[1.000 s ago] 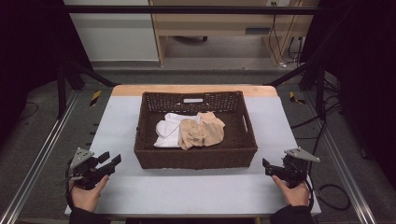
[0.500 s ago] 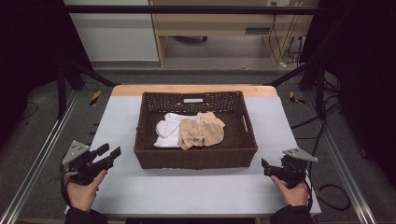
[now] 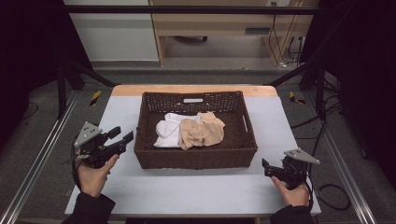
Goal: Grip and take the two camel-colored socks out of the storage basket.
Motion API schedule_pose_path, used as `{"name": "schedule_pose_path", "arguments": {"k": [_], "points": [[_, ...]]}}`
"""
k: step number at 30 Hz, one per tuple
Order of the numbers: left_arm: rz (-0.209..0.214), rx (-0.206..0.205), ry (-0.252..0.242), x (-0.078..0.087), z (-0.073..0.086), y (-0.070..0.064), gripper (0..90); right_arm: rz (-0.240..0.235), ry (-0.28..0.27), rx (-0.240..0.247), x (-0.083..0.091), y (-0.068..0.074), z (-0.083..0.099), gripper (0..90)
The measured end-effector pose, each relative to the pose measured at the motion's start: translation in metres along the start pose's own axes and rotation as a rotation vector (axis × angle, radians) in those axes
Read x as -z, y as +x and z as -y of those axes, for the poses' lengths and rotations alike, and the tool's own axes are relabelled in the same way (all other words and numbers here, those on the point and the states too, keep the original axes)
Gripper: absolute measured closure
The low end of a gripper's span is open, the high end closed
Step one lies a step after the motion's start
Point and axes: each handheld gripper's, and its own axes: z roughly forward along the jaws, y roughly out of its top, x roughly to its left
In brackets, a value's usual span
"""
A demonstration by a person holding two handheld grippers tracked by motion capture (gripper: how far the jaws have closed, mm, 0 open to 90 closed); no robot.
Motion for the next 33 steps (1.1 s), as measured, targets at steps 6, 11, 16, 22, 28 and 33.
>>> {"name": "schedule_pose_path", "arguments": {"k": [6, 11, 16, 22, 28, 33], "points": [[0.016, -0.033, 0.007, -0.013, -0.009, -0.012, 43.7, 0.001, -0.002, 0.004, 0.001, 0.002, -0.001, 5.4], [0.030, -0.036, 0.016, -0.033, -0.023, -0.025, 43.7, 0.001, -0.006, 0.007, 0.000, 0.003, -0.002, 5.4], [0.043, -0.036, 0.023, -0.052, -0.031, -0.035, 43.0, 0.003, -0.007, 0.002, 0.000, 0.001, -0.002, 5.4], [0.055, -0.047, 0.024, -0.073, -0.041, -0.045, 41.5, 0.006, -0.007, 0.000, 0.000, 0.001, -0.002, 5.4], [0.071, -0.052, 0.027, -0.093, -0.049, -0.051, 40.9, 0.007, -0.010, -0.005, 0.000, 0.000, -0.002, 5.4], [0.076, -0.064, 0.046, -0.107, -0.053, -0.054, 40.1, 0.011, -0.018, -0.006, 0.000, 0.000, -0.002, 5.4]]}}
